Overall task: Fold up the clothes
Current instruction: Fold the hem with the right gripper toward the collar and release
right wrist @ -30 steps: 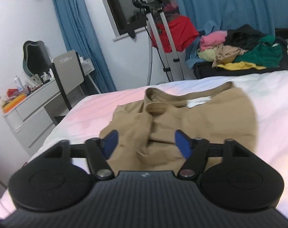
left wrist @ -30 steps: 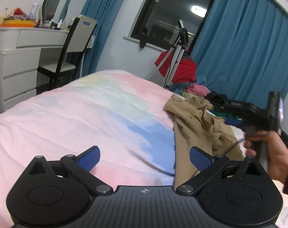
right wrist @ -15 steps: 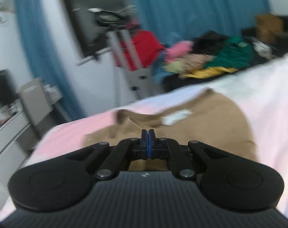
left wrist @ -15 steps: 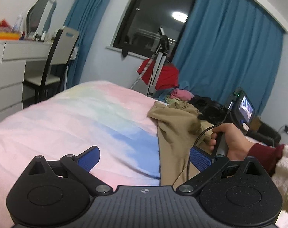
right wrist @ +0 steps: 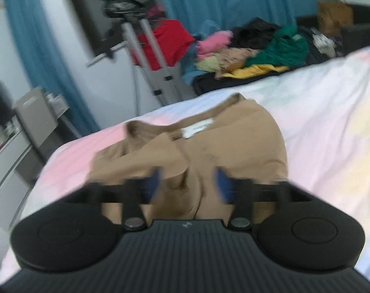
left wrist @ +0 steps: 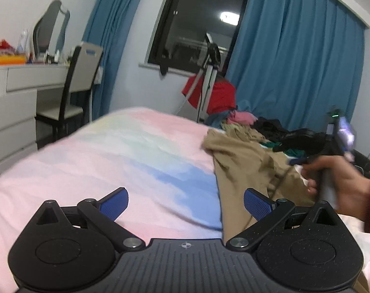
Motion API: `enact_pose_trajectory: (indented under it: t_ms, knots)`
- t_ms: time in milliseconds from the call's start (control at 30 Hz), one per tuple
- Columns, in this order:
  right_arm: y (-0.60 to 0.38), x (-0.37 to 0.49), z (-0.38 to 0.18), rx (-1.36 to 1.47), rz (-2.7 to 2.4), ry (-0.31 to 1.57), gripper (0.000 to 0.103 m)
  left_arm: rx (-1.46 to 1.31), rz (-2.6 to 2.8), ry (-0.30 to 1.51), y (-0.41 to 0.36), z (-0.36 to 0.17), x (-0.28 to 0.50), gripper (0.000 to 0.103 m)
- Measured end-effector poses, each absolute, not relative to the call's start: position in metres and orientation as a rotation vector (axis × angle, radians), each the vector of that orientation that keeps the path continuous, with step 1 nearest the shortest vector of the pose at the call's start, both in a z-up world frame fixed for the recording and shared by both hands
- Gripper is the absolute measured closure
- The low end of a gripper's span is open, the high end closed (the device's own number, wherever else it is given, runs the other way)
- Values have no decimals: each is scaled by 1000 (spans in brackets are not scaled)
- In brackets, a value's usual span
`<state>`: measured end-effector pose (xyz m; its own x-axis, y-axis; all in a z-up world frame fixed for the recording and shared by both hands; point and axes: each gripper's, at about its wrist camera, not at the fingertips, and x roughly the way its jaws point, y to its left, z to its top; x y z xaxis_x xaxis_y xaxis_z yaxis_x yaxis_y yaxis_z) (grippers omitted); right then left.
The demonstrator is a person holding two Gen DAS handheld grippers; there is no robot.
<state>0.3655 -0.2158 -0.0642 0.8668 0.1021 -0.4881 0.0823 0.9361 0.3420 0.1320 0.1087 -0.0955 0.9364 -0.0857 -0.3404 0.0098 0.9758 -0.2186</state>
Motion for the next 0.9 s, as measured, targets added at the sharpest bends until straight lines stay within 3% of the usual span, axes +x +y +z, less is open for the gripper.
enact_pose_trajectory:
  t_ms: [267,533,900]
  knots:
    - [-207,209,2,317,89,419,22,-183,-68,335,98,-76,108,1]
    - [-201,60,14,217,167,412,22,-107,-180,330,68,-50,48,1]
    - [-216,9,-10,264,141,396,22,29,-215,360,21,-56,-3,1]
